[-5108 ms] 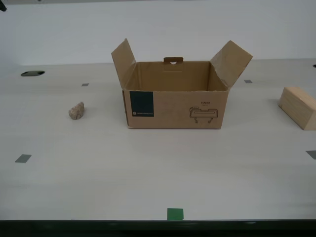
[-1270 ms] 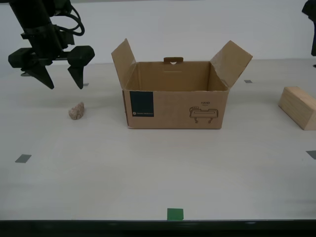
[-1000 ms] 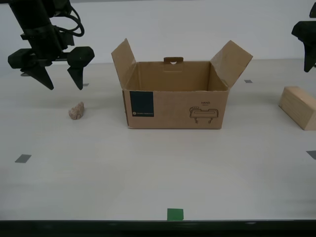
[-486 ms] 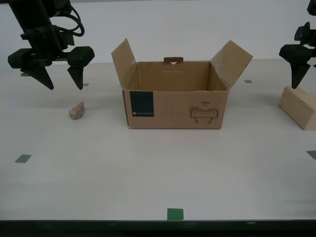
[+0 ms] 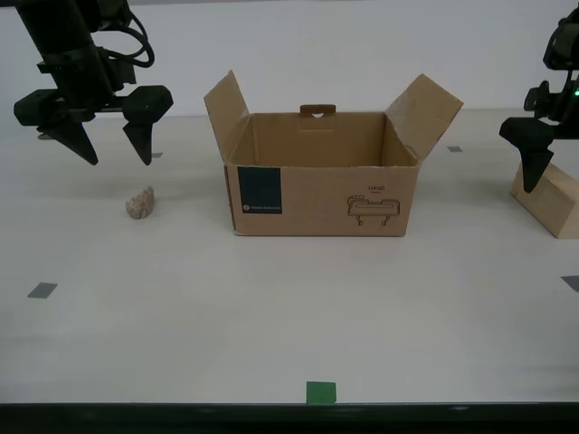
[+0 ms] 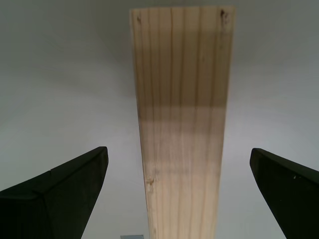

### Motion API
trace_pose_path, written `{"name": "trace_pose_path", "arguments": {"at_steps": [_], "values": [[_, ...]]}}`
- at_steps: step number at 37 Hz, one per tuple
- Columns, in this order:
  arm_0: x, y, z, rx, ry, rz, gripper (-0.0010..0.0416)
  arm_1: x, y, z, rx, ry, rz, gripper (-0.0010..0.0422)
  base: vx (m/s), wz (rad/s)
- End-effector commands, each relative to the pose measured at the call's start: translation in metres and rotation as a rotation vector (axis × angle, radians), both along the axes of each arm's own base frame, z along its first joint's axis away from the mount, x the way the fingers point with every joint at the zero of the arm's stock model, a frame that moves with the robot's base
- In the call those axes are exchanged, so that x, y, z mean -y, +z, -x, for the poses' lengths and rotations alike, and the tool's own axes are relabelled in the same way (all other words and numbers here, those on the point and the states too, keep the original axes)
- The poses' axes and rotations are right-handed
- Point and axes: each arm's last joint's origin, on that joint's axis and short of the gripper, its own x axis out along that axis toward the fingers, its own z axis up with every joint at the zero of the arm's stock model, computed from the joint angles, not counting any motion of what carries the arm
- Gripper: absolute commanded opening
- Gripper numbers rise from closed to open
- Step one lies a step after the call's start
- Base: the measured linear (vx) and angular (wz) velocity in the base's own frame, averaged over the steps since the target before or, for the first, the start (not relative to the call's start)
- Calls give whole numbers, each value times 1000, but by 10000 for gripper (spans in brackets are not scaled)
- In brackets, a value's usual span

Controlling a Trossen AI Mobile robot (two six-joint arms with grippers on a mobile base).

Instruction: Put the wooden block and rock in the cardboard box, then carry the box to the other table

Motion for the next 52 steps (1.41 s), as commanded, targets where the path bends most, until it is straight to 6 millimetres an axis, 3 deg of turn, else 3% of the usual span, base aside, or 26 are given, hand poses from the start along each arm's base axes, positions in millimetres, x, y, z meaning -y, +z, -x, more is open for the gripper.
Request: {"name": "trace_pose_path", "arguments": {"at_steps": [1,25,38,52], "values": [[0,-10,-2,-9,4,1,398,0,0,0,-3,0,-2,385,0,0],[0,-14,-6,13,7,4,399,0,-1,-2,20,3,2,385,0,0],[-1,-14,-6,11,10,4,399,3,-57,-16,-72,-11,-18,385,0,0],[-2,-14,-6,16,10,4,398,4,-61,-24,-10,-6,-13,385,0,0]]}}
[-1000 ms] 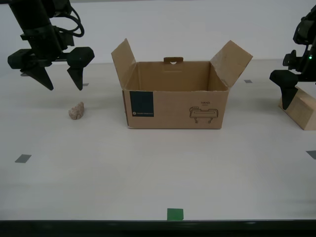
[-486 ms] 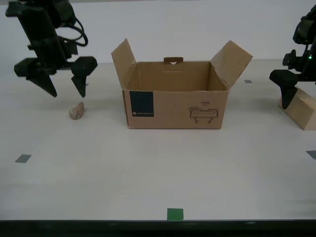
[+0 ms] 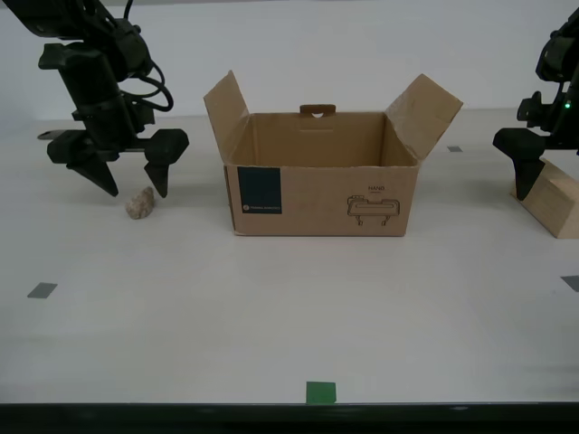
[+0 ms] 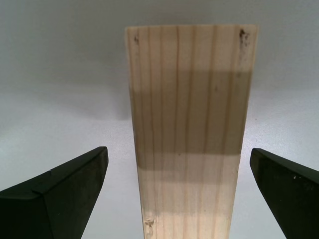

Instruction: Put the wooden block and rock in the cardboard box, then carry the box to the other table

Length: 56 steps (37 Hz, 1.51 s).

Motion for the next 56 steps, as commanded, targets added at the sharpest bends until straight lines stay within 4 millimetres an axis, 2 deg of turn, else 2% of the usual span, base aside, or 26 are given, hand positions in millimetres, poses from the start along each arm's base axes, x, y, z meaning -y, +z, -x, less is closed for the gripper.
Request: {"name": "trace_pose_path", "arguments": {"at_steps": [1,14,28,56], "values": [[0,0,0,3,2,3,399,0,0,-2,21,2,-4,385,0,0],[0,0,-1,10,3,4,398,0,-1,-5,74,7,-7,385,0,0],[-2,0,-1,10,9,3,398,-3,-24,11,82,11,-7,385,0,0],[-5,-1,0,3,21,3,398,-2,-24,9,115,10,-1,385,0,0]]}}
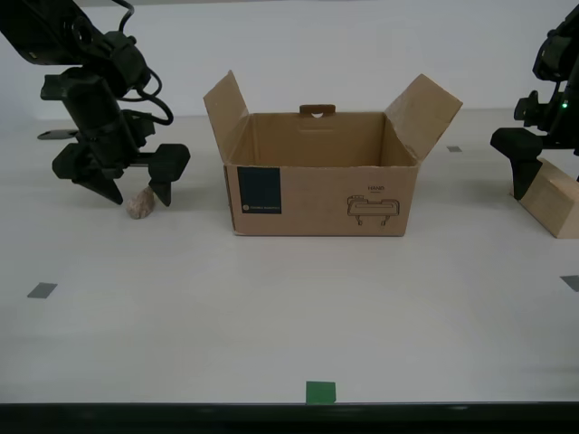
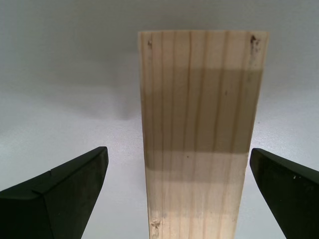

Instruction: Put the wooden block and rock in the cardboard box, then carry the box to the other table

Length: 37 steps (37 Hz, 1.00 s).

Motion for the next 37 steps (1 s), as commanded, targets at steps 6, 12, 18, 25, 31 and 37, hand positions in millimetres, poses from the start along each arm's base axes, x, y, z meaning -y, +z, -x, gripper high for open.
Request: {"name": "trace_pose_path", "arguments": {"at_steps": [6,12,18,25,31,37], "values": [[-1,-6,5,-9,3,1,399,0,0,-1,7,0,-2,385,0,0],[-1,-13,11,-15,8,1,398,0,0,-1,14,0,0,385,0,0],[-2,-13,11,-14,10,1,398,0,0,-1,12,8,2,385,0,0],[-2,-13,11,-14,10,1,398,0,0,-1,12,8,0,385,0,0],[-2,-13,11,-14,10,1,398,0,0,-1,10,9,0,385,0,0],[-2,-13,11,-14,10,1,398,0,-1,1,-1,20,1,385,0,0]]}}
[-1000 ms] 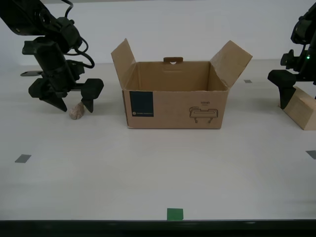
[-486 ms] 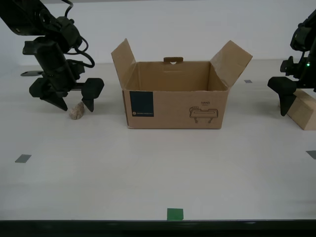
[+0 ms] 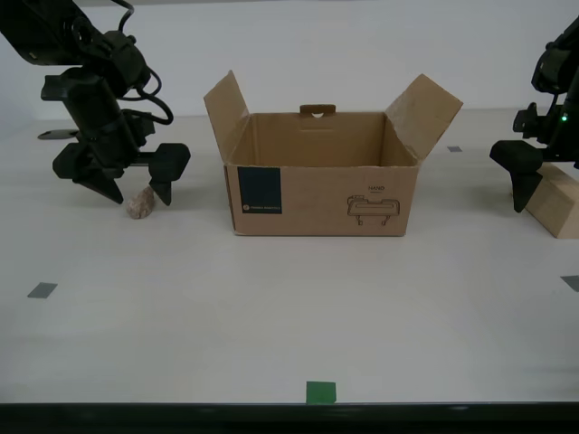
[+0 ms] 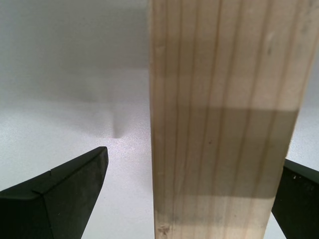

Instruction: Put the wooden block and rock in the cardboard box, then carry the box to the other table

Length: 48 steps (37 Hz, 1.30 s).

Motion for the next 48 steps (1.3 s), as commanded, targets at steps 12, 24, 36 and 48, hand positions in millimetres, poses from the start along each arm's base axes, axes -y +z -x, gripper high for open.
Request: {"name": "trace_pose_path", "arguments": {"at_steps": [12,24,36,48], "values": [[-1,0,0,0,6,2,399,-2,-10,11,-30,42,2,385,0,0],[-1,0,0,0,8,2,396,-2,-12,12,-21,42,4,384,0,0],[-2,0,-1,4,8,3,357,-2,-12,11,-6,42,8,384,0,0],[-2,0,-1,4,10,3,317,-2,-11,10,4,57,15,384,0,0]]}}
